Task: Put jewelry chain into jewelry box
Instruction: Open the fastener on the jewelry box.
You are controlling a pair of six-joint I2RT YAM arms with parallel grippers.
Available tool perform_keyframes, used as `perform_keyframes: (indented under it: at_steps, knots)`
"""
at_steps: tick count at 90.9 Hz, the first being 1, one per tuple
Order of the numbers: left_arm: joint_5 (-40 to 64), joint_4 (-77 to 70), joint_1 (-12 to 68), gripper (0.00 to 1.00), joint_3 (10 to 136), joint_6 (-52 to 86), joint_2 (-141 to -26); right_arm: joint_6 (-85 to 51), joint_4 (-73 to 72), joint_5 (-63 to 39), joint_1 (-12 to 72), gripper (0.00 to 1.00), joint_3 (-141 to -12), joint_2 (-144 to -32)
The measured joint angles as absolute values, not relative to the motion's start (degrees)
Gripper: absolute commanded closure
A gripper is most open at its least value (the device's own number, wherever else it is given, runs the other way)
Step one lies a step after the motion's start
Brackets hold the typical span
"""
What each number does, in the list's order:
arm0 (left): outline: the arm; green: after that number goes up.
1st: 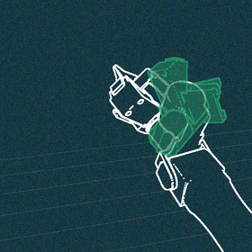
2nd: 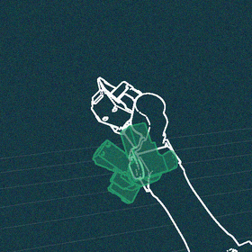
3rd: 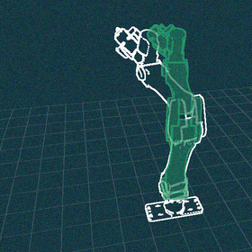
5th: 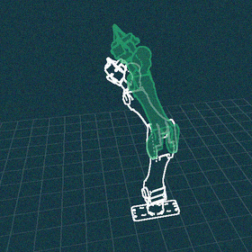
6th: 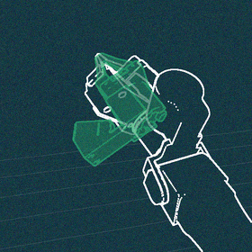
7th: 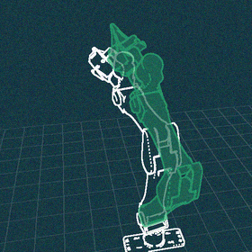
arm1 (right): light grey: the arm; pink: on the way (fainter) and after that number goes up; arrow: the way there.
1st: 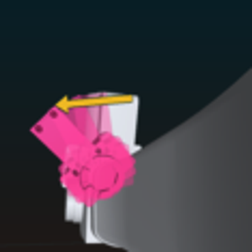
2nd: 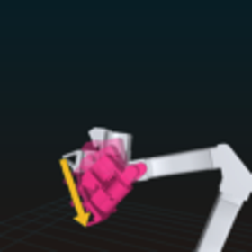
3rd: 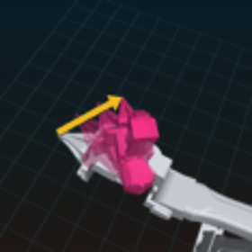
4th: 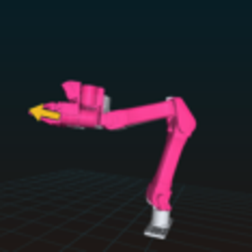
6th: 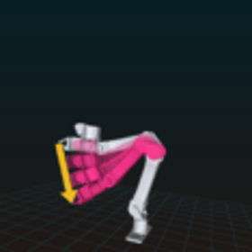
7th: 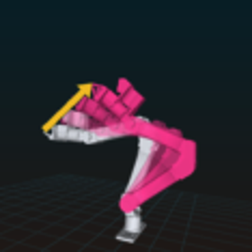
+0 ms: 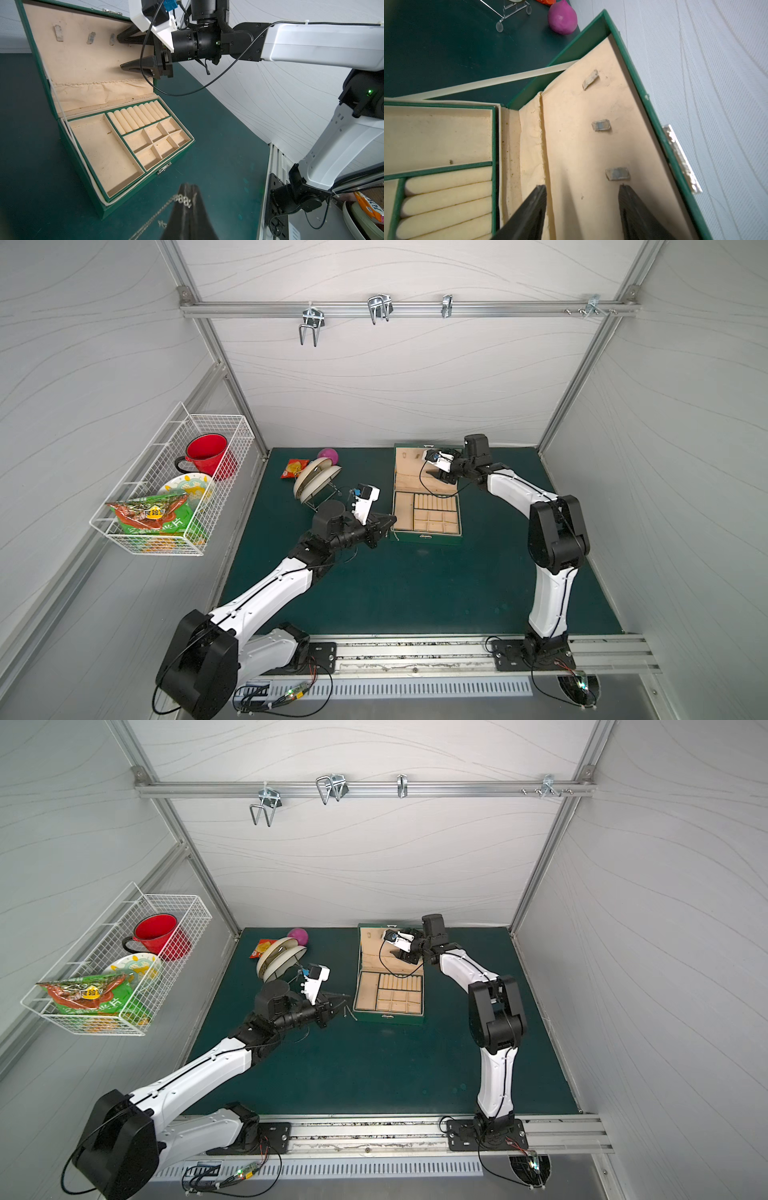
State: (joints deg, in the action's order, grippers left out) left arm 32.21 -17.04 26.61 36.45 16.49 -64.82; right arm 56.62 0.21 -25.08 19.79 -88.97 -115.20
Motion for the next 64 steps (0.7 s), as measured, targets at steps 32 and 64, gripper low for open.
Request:
perform_keyframes:
  at_steps: [32,64]
  knots:
    - [33.01,-17.74,26.61,1.0,36.45,16.51,-64.79,57.06,-2.15,-21.43,21.19,0.4,-89.97,-116.25]
    - [33.47,-18.33,26.61,1.0,36.38,16.56,-64.77,57.04,-3.66,-19.25,21.69,0.38,-90.02,-116.36]
